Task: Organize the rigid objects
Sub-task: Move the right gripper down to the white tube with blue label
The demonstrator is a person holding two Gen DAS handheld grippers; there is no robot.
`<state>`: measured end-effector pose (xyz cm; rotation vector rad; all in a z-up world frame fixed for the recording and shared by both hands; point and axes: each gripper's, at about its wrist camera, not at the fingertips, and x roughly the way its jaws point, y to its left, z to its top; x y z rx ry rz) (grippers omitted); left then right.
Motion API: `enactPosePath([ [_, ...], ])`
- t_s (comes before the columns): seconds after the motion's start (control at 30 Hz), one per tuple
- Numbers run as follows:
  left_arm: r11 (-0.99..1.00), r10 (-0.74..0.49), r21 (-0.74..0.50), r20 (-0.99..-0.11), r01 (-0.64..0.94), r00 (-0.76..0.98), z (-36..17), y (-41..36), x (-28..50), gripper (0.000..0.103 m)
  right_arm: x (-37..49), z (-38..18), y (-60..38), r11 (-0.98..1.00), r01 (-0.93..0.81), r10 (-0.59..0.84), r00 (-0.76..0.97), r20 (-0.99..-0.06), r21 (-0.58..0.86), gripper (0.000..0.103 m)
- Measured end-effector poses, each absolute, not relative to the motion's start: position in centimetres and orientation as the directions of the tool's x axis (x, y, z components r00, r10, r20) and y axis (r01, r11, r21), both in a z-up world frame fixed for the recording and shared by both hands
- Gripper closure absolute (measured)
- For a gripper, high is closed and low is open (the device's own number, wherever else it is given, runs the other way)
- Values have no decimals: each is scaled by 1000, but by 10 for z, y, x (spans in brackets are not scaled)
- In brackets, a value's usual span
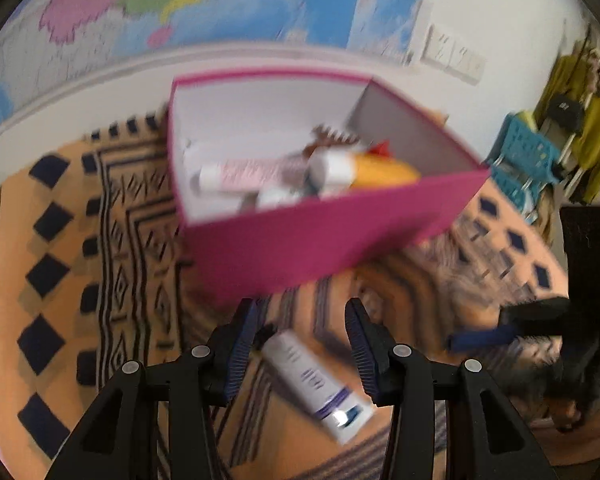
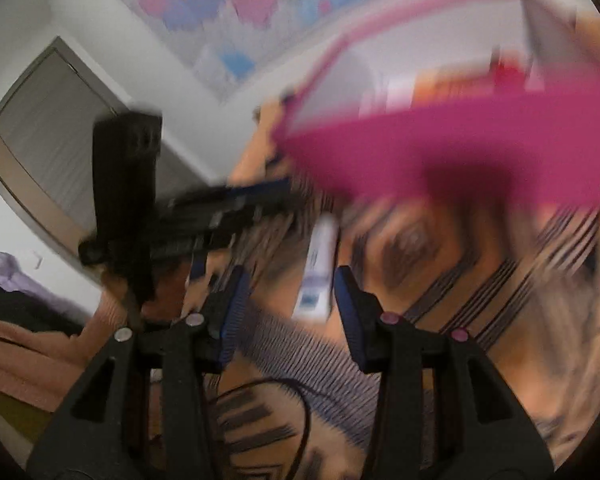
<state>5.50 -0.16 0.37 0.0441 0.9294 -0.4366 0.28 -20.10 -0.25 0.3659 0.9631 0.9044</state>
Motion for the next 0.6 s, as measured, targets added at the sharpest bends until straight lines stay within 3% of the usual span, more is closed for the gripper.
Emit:
enactPosePath([
  [0.27,911,-339,-156,-811,382,477,-23,2,75,56,-10,-46,-147,517,-447,827,41,-560,730,56],
  [0.6,895,-353,-180,-845,409,401,-41,-5,80,56,-1,-51,-160,625,-369,776,195,-600,688,59],
])
